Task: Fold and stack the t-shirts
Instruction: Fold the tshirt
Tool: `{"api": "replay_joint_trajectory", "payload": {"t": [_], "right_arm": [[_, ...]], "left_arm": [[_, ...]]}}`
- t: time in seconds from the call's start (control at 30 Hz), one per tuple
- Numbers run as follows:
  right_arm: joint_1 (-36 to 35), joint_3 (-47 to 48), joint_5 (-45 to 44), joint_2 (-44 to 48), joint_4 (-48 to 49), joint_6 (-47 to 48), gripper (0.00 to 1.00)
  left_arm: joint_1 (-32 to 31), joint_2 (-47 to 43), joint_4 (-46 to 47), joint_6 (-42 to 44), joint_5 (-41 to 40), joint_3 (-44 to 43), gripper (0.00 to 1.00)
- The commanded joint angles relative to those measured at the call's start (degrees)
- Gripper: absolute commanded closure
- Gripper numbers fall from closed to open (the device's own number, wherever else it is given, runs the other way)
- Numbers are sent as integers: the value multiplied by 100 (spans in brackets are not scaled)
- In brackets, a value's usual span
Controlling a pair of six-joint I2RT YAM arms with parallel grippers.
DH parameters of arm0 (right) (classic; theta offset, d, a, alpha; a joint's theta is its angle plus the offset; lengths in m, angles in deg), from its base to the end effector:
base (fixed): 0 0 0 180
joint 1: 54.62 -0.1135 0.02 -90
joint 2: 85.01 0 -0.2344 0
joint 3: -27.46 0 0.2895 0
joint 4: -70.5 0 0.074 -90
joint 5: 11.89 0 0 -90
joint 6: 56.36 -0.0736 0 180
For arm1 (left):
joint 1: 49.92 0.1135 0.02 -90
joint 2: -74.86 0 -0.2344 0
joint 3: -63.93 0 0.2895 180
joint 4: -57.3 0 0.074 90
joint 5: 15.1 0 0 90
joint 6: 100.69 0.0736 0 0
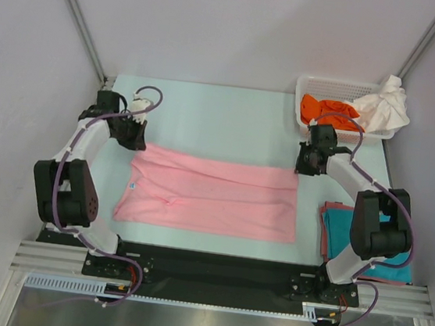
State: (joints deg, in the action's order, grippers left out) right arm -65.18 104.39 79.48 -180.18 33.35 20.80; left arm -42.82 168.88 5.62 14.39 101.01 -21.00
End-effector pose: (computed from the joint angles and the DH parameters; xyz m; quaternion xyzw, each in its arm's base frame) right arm 0.3928 0.0750 0.1349 0.0154 0.9545 0.0715 0.2889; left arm 0.3917 0.0161 0.1793 0.2036 0.9221 -0.1419 0.2968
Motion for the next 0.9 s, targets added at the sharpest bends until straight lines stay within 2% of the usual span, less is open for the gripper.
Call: {"api": "replay_joint_trajectory", "payload": {"t": [0.0,0.2,0.43,0.5,0.53,0.63,0.73,0.77,0.87], "right_arm": [[11,-614,65,464,-206,-69,100],[2,-1583,364,834,207,-614,100],[2,-1698,285,886,129,-641,100],[11,-1716,311,1044,-3,-571,90],[11,-1681,268,1097,-151,-509,72],[11,-1541,101,1386,-407,-413,53],[-260,-1198,22,1816,-391,26,52],[-592,-1128,74,1871,-173,201,54],[-973,-908,896,1635,215,1010,57]], "left_arm": [[64,-559,-149,259,149,710,100],[266,-841,-316,699,-115,1635,100],[258,-824,-361,805,-106,1654,100],[258,-815,-387,849,-123,1646,100],[258,-815,-387,867,-150,1646,100],[249,-789,-422,876,-115,1637,100],[266,-754,-475,902,25,1584,100],[258,-745,-466,911,26,1567,100],[258,-692,-475,893,26,1505,100]]}}
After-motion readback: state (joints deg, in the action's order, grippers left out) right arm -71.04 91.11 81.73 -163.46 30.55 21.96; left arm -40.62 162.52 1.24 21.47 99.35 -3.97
